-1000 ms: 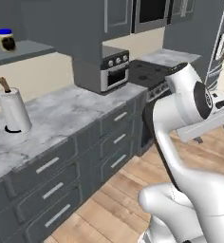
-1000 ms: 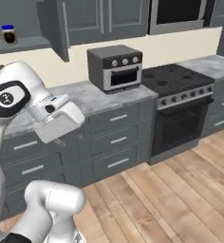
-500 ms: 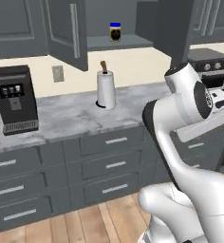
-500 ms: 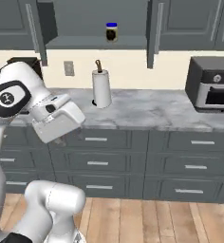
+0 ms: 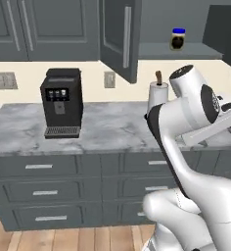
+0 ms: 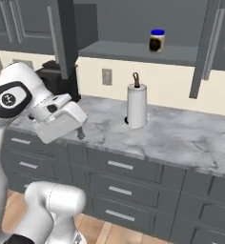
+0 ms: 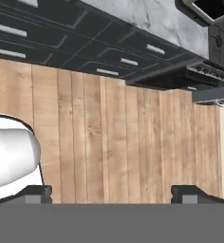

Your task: Move the ketchup and mayonnaise from the cabinet to the dining counter.

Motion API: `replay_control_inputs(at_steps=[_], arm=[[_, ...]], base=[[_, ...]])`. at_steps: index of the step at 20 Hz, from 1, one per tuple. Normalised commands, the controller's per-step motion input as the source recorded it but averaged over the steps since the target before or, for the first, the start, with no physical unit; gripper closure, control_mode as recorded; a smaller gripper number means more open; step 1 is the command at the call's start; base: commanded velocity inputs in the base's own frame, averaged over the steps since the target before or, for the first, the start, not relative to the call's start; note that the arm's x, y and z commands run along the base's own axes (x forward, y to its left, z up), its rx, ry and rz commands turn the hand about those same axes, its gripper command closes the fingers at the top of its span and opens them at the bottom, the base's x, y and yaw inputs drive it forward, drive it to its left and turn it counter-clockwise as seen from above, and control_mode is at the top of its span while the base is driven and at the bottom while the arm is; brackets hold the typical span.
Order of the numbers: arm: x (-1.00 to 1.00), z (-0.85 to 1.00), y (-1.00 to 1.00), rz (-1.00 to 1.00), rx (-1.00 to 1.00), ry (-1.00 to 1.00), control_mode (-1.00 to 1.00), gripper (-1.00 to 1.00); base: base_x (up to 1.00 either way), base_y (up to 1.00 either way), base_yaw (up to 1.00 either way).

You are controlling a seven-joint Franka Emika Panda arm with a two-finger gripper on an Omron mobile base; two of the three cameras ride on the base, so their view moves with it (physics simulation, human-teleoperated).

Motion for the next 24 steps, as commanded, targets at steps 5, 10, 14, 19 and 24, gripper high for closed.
replay_control_inputs(at_steps=[5, 10, 14, 19, 24], arm=[[0.0, 0.0, 0.0, 0.0, 0.0, 0.0, 1.0, -1.0], [0.0, 0.0, 0.0, 0.0, 0.0, 0.0, 1.0, -1.0], [0.0, 0.0, 0.0, 0.0, 0.0, 0.0, 1.0, -1.0], [0.0, 0.0, 0.0, 0.0, 0.0, 0.0, 1.0, -1.0], [0.13, 0.0, 0.0, 0.0, 0.02, 0.06, -1.0, -1.0]], base=[[0.8, -0.69, 0.18], [0.61, -0.91, 0.13], [0.78, -0.46, 0.09], [0.98, 0.11, 0.0], [0.77, 0.07, 0.0]])
